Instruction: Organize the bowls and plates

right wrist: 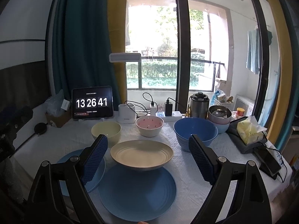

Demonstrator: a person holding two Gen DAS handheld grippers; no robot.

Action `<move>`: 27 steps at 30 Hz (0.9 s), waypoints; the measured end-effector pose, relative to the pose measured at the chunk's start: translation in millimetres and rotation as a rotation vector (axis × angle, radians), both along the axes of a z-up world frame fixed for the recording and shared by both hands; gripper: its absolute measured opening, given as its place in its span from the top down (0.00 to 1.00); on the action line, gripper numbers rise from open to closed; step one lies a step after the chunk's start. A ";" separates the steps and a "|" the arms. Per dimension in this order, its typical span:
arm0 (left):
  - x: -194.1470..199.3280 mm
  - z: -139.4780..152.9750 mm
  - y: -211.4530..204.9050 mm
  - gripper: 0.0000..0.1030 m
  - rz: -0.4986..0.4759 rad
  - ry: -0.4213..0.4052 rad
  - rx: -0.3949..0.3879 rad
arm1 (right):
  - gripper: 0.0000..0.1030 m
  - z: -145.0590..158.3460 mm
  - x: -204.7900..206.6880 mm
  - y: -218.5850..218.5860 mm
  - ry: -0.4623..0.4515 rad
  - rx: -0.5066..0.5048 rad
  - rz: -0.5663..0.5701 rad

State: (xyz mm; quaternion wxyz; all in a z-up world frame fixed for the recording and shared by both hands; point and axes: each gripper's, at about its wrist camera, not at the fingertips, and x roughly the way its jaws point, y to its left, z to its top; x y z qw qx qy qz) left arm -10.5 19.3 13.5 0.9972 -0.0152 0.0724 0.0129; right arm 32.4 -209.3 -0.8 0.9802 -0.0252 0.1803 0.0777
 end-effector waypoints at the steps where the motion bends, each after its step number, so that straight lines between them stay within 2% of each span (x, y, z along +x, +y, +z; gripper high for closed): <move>1: 0.3 -0.4 -0.2 0.01 -0.003 0.001 0.000 | 0.12 -0.2 -0.4 0.7 0.001 0.001 0.001; 27: 6.7 -1.4 0.9 0.01 -0.035 0.032 -0.003 | 0.12 -0.4 2.3 7.1 0.015 -0.009 0.016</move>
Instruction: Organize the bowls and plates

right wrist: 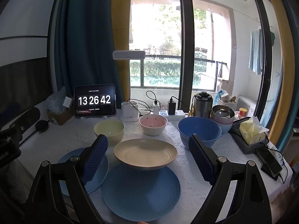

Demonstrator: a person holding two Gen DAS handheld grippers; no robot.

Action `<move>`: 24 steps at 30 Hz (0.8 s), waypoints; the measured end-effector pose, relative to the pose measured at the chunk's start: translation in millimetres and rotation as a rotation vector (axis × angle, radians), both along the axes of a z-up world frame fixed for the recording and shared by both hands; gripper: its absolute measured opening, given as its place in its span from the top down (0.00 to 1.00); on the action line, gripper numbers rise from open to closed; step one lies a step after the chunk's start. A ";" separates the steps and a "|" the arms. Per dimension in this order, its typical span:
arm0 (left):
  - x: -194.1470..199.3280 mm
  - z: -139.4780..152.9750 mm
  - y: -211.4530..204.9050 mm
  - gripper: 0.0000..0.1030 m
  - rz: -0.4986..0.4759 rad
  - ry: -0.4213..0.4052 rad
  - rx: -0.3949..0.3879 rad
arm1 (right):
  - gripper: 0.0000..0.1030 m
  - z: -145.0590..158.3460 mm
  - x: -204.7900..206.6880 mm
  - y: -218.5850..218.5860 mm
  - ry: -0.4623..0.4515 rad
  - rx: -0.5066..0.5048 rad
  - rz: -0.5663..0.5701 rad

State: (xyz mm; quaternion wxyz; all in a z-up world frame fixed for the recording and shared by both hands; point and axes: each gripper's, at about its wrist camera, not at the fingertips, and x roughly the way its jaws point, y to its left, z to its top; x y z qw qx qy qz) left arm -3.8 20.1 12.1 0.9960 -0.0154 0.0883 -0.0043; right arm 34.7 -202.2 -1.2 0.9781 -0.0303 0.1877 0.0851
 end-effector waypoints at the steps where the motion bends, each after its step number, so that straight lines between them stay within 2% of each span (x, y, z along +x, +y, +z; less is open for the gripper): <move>1: -0.6 0.3 0.1 0.01 -0.002 0.000 0.004 | 0.12 -0.5 0.9 0.5 0.006 -0.002 0.001; 14: 2.4 -1.8 11.2 0.01 -0.007 -0.005 -0.015 | 0.12 -3.1 3.7 10.6 0.015 -0.019 -0.003; 24: 12.6 -22.2 29.7 0.01 0.023 0.052 -0.036 | 0.12 -13.8 17.2 31.0 0.057 -0.042 0.017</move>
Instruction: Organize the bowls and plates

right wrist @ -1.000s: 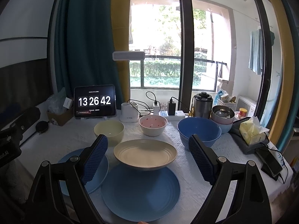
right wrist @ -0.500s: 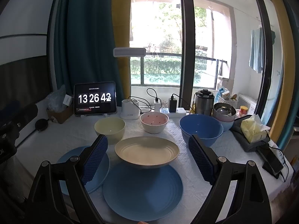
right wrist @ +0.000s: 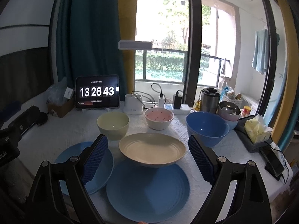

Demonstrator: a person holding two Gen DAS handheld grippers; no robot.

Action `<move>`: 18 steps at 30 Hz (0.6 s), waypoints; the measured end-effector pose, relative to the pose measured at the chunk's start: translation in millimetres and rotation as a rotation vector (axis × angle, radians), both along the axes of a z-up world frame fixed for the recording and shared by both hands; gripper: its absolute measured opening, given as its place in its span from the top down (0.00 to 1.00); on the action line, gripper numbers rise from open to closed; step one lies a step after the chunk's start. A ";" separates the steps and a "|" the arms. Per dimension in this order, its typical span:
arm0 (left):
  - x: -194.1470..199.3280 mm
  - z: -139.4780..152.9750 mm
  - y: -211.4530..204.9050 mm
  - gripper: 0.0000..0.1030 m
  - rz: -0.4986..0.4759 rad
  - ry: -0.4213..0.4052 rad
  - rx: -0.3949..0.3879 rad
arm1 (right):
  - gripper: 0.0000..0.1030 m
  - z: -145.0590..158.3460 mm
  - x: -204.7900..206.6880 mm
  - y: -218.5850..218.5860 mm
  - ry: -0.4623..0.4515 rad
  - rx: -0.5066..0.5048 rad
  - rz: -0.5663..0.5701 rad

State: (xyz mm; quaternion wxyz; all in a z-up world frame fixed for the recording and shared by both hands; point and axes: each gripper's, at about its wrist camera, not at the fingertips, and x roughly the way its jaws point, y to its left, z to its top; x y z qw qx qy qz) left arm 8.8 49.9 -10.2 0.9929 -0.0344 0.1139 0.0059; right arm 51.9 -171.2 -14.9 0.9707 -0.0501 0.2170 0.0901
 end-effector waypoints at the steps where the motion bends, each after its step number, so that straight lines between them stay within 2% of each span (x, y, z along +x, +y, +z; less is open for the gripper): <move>1: 1.4 -2.1 2.1 0.01 0.003 0.006 -0.001 | 0.12 -1.7 1.6 2.4 0.005 -0.001 0.004; 15: 37.1 -51.7 31.7 0.01 0.055 0.179 -0.011 | 0.13 -41.1 36.4 37.5 0.140 0.002 0.060; 18: 45.9 -68.9 37.4 0.02 0.061 0.236 -0.021 | 0.21 -51.4 43.5 45.7 0.181 -0.009 0.084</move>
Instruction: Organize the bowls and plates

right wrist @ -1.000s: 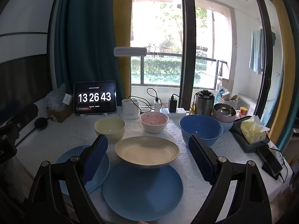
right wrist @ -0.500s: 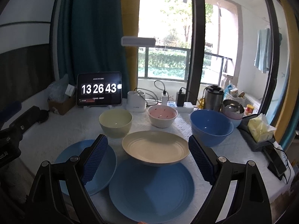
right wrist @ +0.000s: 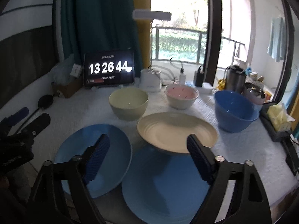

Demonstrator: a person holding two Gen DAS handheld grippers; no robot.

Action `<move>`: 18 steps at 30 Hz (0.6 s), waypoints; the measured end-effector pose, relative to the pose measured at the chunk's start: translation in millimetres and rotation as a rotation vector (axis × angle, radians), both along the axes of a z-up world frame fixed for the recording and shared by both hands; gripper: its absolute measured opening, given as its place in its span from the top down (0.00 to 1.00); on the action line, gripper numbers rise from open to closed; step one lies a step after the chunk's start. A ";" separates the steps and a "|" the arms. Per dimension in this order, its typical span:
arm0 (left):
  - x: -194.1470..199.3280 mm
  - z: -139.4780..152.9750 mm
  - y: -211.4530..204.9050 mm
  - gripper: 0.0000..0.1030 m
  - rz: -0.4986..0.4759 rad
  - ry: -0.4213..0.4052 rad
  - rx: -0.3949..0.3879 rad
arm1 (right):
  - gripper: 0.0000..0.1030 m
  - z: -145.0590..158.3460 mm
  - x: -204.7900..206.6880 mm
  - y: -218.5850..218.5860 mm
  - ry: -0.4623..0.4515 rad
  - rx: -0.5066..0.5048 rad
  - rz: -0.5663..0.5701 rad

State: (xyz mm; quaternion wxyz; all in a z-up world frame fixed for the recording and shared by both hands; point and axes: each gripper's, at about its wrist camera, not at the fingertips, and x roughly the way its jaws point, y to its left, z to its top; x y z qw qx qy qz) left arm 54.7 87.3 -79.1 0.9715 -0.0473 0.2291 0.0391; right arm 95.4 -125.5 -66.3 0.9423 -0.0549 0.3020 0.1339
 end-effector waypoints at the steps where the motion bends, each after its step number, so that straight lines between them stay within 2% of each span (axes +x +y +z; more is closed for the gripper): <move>1: 2.3 -4.5 1.5 0.02 0.000 0.015 -0.004 | 0.24 -2.9 2.2 2.6 0.014 -0.007 0.008; 9: 14.0 -30.5 12.3 0.04 0.026 0.097 -0.038 | 0.44 -20.7 12.2 13.8 0.067 -0.021 0.049; 10: 15.2 -33.0 13.5 0.07 0.027 0.109 -0.040 | 0.48 -24.1 13.2 15.6 0.074 -0.025 0.052; 11: 16.5 -37.1 13.8 0.14 0.031 0.129 -0.043 | 0.51 -26.4 14.4 16.3 0.081 -0.025 0.055; 16: 25.4 -56.5 21.3 0.31 0.052 0.217 -0.077 | 0.64 -42.1 19.3 22.9 0.134 -0.008 0.079; 18: 28.4 -61.6 22.3 0.38 0.059 0.246 -0.082 | 0.66 -47.5 21.0 26.2 0.156 -0.002 0.089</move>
